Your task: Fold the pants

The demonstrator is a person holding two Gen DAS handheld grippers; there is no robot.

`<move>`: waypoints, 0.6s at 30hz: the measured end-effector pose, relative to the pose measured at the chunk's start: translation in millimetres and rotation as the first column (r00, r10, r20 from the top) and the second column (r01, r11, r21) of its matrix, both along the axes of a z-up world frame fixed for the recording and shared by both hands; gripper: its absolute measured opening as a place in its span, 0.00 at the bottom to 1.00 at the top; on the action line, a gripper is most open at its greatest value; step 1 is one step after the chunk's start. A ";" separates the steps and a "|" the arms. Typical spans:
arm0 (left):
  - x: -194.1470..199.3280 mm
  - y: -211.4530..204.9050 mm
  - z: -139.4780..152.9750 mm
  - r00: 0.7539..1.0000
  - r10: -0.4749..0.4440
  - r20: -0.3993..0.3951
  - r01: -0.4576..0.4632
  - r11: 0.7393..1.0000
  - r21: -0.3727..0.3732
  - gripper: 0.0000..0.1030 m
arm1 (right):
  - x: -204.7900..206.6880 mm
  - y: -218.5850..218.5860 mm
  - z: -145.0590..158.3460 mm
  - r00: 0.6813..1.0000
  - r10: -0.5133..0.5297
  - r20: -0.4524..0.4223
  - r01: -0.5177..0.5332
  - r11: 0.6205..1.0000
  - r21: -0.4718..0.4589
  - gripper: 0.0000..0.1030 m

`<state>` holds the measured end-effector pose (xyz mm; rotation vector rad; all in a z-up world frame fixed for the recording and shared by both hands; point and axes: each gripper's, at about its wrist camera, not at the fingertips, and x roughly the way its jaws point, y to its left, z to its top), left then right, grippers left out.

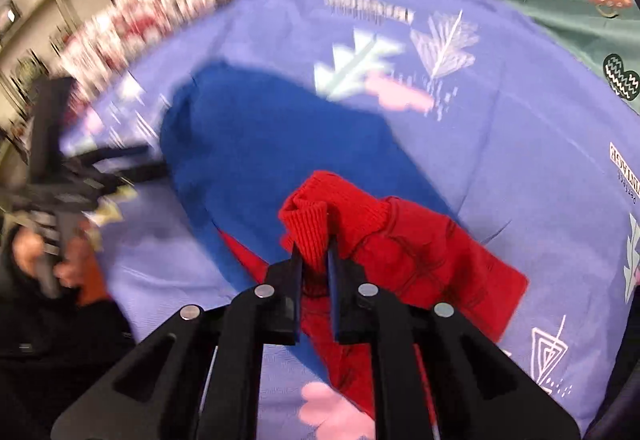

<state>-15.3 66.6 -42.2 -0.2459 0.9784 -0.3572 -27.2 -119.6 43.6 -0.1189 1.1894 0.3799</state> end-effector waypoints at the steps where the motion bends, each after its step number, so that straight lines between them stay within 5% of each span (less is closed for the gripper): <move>1: -0.7 0.2 0.7 1.000 0.000 0.002 0.000 1.000 0.000 0.98 | 1.6 3.9 -16.5 0.999 0.003 -0.035 -0.004 1.000 -0.018 0.11; 3: -2.1 1.5 2.4 1.000 0.004 0.010 -0.004 1.000 0.005 0.98 | -2.4 8.0 -33.4 0.999 0.020 -0.033 -0.021 0.999 -0.032 0.15; 10: -1.1 1.2 -0.3 1.000 0.006 0.002 -0.006 1.000 -0.007 0.98 | -20.1 4.0 -1.4 0.995 0.030 0.093 -0.018 0.992 -0.126 0.38; 12: -1.0 1.5 -0.7 1.000 0.006 0.002 -0.005 1.000 -0.008 0.98 | -28.0 -0.1 -2.0 0.993 0.036 0.110 -0.017 0.985 -0.170 0.55; 15: -0.5 3.3 0.3 1.000 0.011 0.003 -0.011 1.000 -0.010 0.98 | -27.4 -1.1 -24.1 0.998 0.045 0.041 -0.036 0.982 -0.186 0.54; 18: -1.3 6.8 3.3 1.000 0.021 0.010 -0.021 1.000 -0.011 0.98 | -25.4 1.6 -45.7 0.999 0.054 -0.001 -0.053 0.979 -0.196 0.35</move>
